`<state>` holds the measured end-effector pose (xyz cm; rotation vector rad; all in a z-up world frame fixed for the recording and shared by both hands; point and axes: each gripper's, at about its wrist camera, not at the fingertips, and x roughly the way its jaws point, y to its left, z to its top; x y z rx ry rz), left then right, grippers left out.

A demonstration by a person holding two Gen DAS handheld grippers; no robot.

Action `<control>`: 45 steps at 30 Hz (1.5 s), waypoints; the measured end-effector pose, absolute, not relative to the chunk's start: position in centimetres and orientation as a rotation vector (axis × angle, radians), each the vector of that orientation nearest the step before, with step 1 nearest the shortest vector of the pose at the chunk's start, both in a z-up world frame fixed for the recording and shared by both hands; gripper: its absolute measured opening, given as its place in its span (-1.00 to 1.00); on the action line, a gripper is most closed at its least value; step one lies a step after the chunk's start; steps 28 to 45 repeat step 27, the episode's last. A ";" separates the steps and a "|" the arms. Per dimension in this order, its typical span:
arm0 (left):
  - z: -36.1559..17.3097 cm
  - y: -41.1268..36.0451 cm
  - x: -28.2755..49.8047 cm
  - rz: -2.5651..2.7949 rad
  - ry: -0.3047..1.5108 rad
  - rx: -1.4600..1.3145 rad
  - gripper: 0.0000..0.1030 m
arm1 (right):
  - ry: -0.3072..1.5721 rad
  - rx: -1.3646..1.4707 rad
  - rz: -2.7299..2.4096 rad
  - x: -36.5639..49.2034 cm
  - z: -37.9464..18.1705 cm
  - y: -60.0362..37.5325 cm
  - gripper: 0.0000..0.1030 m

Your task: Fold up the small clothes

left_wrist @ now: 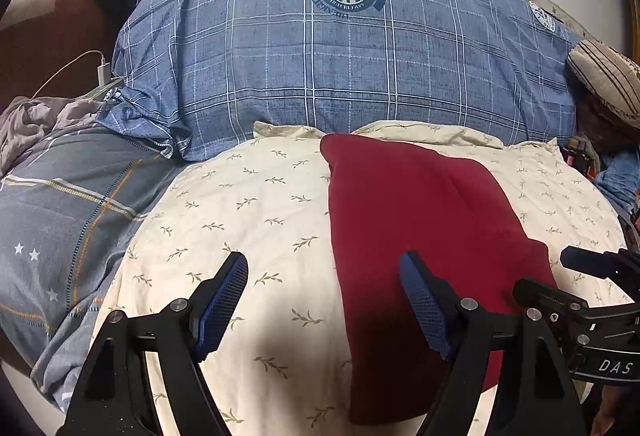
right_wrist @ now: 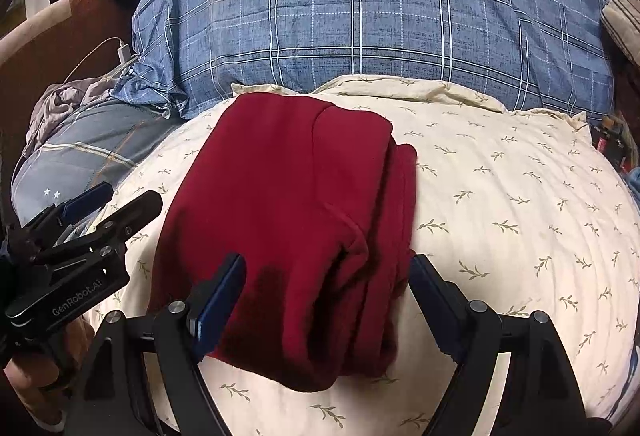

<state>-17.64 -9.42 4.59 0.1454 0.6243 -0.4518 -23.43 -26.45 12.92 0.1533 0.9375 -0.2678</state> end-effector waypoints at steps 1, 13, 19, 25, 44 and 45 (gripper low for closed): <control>4.6 -9.4 -17.6 -0.452 0.625 0.145 0.51 | 0.939 0.153 -0.268 -23.4 12.9 -26.5 0.64; 4.5 -9.5 -17.7 -0.451 0.626 0.149 0.51 | 0.954 0.156 -0.271 -23.4 12.6 -26.3 0.64; 4.5 -9.5 -17.6 -0.452 0.627 0.149 0.51 | 0.959 0.160 -0.269 -23.3 12.4 -26.2 0.65; 4.6 -8.9 -17.3 -0.503 0.638 0.101 0.51 | 0.964 0.222 -0.245 -23.2 12.5 -27.2 0.64; 4.6 -8.2 -16.3 -0.500 0.664 0.083 0.51 | 0.966 0.264 -0.245 -22.9 12.9 -28.9 0.65; 4.6 -8.2 -16.3 -0.500 0.664 0.083 0.51 | 0.966 0.264 -0.245 -22.9 12.9 -28.9 0.65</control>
